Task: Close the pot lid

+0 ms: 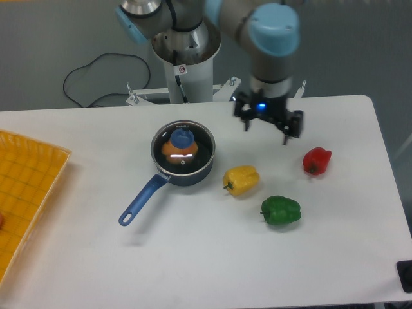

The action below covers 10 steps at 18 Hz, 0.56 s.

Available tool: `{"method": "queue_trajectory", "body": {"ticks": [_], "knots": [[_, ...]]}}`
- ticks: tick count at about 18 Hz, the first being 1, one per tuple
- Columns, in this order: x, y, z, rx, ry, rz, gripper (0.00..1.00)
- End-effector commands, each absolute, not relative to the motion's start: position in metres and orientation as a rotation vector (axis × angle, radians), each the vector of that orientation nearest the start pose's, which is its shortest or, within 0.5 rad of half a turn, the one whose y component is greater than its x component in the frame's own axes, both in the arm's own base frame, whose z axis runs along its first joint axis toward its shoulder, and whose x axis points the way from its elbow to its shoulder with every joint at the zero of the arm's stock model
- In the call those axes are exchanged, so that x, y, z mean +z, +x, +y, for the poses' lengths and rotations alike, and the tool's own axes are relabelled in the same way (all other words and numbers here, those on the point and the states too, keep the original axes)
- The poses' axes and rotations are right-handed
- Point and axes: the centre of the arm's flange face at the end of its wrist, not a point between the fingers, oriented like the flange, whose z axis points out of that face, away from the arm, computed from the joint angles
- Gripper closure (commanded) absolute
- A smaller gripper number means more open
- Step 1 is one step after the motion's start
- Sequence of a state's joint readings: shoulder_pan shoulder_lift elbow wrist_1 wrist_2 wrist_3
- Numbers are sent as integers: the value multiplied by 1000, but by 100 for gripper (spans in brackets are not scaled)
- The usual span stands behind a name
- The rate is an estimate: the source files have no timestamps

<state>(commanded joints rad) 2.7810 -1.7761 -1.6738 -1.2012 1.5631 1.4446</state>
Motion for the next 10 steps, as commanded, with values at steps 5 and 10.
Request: {"method": "queue_trajectory", "body": {"ticks": [5,10], "knots": [[352,-510,329,60,-3068,615,0],[352,-515,329,69,-3065,617,0]]}}
